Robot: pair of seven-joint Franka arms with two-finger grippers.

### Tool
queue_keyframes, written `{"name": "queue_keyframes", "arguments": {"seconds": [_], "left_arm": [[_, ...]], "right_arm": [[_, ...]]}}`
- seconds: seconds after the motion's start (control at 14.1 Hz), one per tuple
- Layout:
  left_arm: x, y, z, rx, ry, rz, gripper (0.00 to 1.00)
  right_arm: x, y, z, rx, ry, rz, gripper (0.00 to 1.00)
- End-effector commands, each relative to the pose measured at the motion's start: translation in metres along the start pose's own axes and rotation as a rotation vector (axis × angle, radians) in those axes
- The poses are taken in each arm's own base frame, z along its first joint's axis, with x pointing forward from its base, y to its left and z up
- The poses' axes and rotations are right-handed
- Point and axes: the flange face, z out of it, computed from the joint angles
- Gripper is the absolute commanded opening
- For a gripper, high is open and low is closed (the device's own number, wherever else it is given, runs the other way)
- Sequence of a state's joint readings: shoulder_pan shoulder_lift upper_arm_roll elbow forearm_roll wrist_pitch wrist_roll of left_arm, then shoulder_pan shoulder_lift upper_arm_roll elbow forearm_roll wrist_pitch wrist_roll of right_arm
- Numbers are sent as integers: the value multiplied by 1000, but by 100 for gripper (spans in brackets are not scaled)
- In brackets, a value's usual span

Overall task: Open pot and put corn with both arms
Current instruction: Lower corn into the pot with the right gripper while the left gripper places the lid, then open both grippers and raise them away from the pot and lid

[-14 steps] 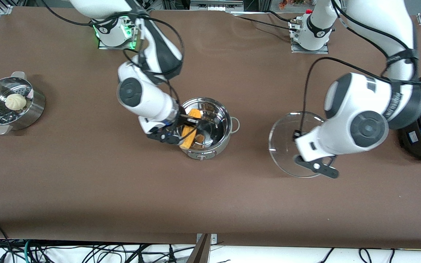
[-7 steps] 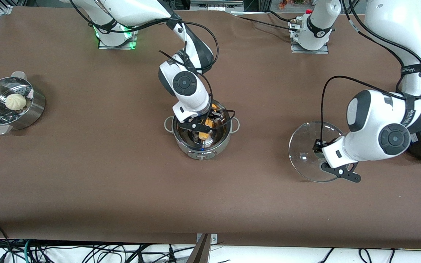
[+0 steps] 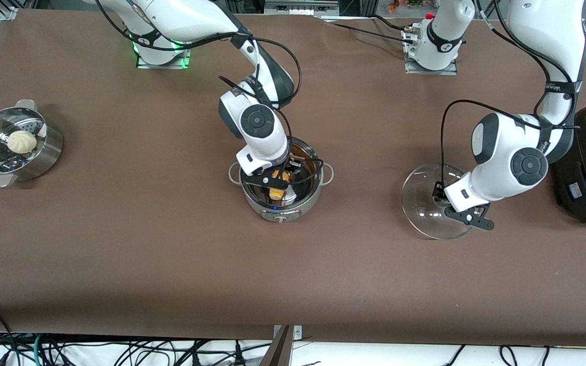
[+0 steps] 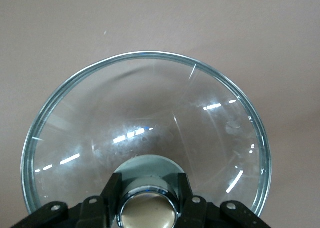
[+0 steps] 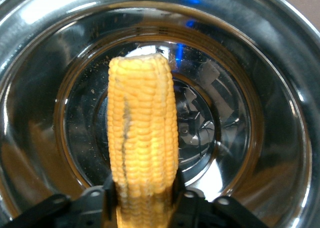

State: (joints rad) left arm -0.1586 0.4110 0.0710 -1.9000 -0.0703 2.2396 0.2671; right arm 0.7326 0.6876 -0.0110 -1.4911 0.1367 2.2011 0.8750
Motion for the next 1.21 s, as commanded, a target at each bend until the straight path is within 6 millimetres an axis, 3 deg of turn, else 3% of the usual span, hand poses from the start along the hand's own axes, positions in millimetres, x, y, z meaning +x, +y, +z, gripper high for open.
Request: {"name": "queue_keyframes", "arguments": {"seconds": [0.0, 0.14, 0.21, 0.28, 0.36, 0.43, 0.64, 0.71, 0.99, 1.14], "left_arm": [[-25, -12, 6, 22, 39, 36, 34], [-26, -14, 20, 17, 25, 28, 36], [-25, -15, 26, 14, 19, 26, 42], [-25, -15, 28, 15, 23, 26, 56], [-24, -14, 27, 15, 25, 26, 80], [-24, -14, 27, 13, 26, 23, 91], [-22, -13, 20, 10, 30, 20, 97], [-23, -12, 5, 5, 28, 12, 98], [-24, -6, -110, -46, -58, -99, 100], [-25, 0, -166, -54, -99, -181, 100]], "right_arm": [[0, -4, -14, 12, 24, -12, 100], [10, 3, -30, 16, 29, -5, 100], [13, 8, -41, 8, 19, 0, 100], [15, 12, -50, 0, 13, -9, 100], [19, 18, -62, -5, 13, -25, 100], [29, 30, -78, -12, 11, -43, 100], [53, 73, -135, -55, 1, -90, 100], [66, 95, -151, -76, -3, -117, 100], [94, 182, -228, -130, -51, -174, 100], [113, 234, -251, -159, -76, -173, 100]]}}
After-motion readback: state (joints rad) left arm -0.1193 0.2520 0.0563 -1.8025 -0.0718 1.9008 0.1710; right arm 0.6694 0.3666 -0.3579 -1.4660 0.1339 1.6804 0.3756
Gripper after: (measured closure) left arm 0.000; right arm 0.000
